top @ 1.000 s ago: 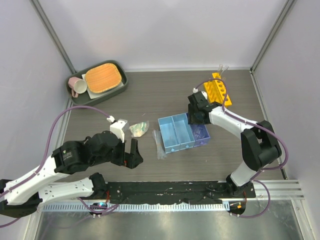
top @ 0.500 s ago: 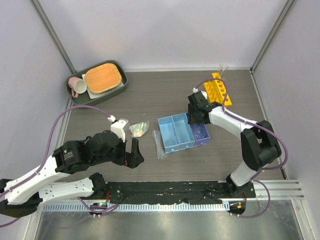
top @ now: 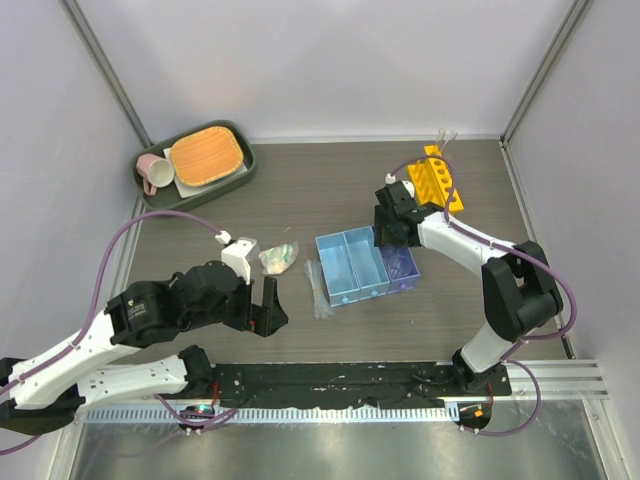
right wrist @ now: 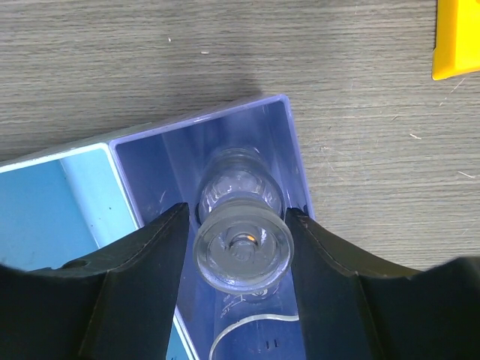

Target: Organize the chemistry lab equipment

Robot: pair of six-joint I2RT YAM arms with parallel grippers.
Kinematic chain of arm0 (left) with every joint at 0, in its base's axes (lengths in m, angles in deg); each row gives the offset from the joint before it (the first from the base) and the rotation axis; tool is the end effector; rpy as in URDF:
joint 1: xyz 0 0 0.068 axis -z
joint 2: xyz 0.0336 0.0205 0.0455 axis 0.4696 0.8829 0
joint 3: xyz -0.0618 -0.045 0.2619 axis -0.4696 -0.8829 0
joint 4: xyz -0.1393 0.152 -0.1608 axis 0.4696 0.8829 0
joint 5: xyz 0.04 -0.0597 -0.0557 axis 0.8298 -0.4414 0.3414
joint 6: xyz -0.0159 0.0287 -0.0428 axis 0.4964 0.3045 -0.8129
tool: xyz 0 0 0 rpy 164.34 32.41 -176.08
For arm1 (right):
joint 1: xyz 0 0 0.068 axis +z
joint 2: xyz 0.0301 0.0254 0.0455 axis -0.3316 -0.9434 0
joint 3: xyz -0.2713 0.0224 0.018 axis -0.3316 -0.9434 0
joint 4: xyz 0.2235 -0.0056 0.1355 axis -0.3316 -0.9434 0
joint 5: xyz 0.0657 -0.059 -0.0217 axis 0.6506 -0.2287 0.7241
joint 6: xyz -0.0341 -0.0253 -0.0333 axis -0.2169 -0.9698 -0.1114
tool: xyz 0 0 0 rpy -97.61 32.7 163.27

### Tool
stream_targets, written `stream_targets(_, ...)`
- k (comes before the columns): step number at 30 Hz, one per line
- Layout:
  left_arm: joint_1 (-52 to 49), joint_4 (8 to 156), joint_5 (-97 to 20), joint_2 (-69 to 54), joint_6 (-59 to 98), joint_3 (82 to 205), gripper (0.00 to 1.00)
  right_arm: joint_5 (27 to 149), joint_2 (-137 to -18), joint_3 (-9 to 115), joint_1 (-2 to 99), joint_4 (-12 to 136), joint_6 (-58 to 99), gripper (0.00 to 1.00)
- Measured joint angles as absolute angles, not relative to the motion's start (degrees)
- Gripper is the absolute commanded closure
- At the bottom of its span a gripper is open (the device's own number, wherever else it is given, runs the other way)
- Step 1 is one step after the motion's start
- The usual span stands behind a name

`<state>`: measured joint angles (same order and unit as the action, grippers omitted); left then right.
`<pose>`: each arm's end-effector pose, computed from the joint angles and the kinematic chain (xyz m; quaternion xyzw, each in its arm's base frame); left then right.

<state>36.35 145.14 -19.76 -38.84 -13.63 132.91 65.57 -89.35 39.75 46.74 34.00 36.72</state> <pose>0.0596 -0.1094 0.3529 0.1209 0.9075 -0.2725 0.2961 0.2987 0.1442 0.2098 -0.0026 0.9563 -0.0031 0.2923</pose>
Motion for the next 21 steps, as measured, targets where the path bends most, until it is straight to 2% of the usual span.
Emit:
stream_targets(14, 36.35, 145.10, -19.76, -38.87, -13.68, 132.91, 0.00, 62.03, -87.56, 44.36, 48.86, 28.12, 36.68, 0.38)
stream_targets(21, 36.35, 145.07, -19.76, -39.61, -13.85, 132.91, 0.00, 58.14, -86.12, 53.78, 52.42, 23.42, 36.15, 0.37)
